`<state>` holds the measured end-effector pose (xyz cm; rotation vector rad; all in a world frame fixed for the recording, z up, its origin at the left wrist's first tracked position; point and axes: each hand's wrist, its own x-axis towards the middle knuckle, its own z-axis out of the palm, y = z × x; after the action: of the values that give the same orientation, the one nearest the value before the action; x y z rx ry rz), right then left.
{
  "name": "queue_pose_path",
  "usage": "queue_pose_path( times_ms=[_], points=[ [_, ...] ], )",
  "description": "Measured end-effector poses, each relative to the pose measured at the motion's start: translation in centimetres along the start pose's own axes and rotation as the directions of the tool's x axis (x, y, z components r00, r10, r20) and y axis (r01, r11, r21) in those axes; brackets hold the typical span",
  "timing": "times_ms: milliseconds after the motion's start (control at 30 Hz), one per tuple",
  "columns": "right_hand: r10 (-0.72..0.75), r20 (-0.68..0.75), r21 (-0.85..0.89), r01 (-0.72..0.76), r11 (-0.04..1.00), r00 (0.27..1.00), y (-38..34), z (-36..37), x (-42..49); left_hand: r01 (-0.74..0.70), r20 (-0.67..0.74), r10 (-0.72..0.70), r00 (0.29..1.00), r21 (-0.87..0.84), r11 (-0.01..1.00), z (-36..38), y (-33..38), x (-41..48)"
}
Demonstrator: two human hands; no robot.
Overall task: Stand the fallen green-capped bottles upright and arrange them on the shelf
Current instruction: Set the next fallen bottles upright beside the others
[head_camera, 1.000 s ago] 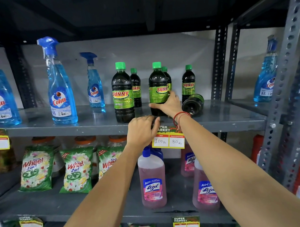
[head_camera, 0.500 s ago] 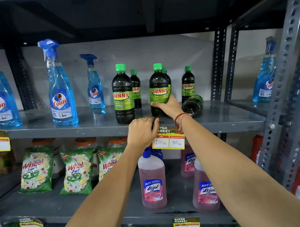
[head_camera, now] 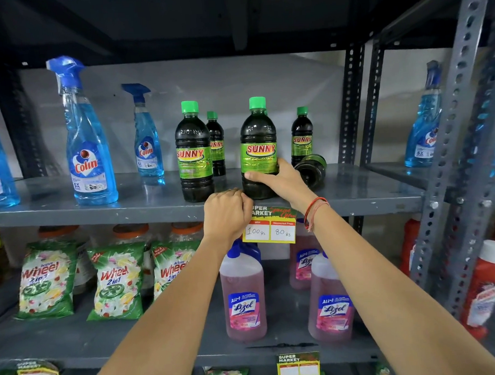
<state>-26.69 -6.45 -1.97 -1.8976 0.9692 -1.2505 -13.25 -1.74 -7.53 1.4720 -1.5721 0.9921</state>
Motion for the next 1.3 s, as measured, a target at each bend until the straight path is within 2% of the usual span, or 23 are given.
queue_pose_path(
  times_ms=[333,467,533,633,667,733,833,900,933,967,1067,1167,1300],
  points=[
    [-0.020,-0.015,-0.031,0.020,0.999,1.000,-0.4,-0.1,-1.0,-0.024,0.021,0.024,0.999,-0.006,1.000,-0.1,0.0,-0.1],
    [-0.079,-0.023,-0.072,0.077,0.994,0.997,-0.9,-0.4,-1.8,-0.036,0.055,0.038,0.998,-0.036,0.999,-0.3,-0.1,0.0],
    [-0.155,-0.099,-0.080,0.148,0.986,0.983,-1.2,-1.3,-2.2,0.003,0.050,0.002,0.999,-0.095,0.995,-0.5,-0.1,-0.1],
    [-0.254,-0.318,-0.157,0.214,0.964,0.913,-1.5,-4.1,-1.9,0.187,-0.043,-0.207,0.977,-0.280,0.942,-1.4,0.4,-0.4],
    [-0.265,-0.386,-0.188,0.206,0.960,0.884,-1.7,-5.2,-1.6,0.208,-0.095,-0.245,0.965,-0.293,0.933,-1.7,0.7,-0.4],
    [-0.209,-0.444,-0.271,0.092,0.958,0.871,-1.9,-7.6,-0.8,0.174,-0.192,-0.219,0.957,-0.227,0.958,-2.0,2.0,-0.1],
    [0.122,-0.304,-0.367,-0.234,0.900,0.945,-1.3,-9.5,0.6,-0.006,-0.219,-0.043,0.975,-0.220,0.975,-2.2,5.0,1.2],
    [0.342,-0.193,-0.286,-0.386,0.877,0.920,-0.7,-9.6,1.3,-0.139,-0.150,0.104,0.983,-0.248,0.959,-1.7,7.4,2.1],
    [0.406,-0.151,-0.202,-0.430,0.880,0.901,-0.4,-9.5,1.6,-0.171,-0.098,0.151,0.984,-0.237,0.956,-1.1,8.6,2.4],
    [0.447,-0.124,-0.127,-0.461,0.878,0.886,-0.2,-9.3,2.0,-0.172,-0.048,0.166,0.985,-0.211,0.962,-0.5,9.6,2.5],
    [0.513,-0.053,-0.006,-0.514,0.858,0.857,-0.1,-9.3,2.7,-0.080,0.059,0.087,0.994,-0.116,0.990,1.3,11.5,2.0],
    [0.544,-0.013,0.023,-0.544,0.839,0.839,0.5,-9.3,3.3,-0.025,0.063,0.029,0.998,-0.068,0.997,2.6,11.8,1.3],
    [0.529,-0.055,0.131,-0.519,0.845,0.847,1.6,-9.3,3.9,-0.075,0.049,0.076,0.996,-0.022,0.997,3.2,11.4,0.9]
  ],
)
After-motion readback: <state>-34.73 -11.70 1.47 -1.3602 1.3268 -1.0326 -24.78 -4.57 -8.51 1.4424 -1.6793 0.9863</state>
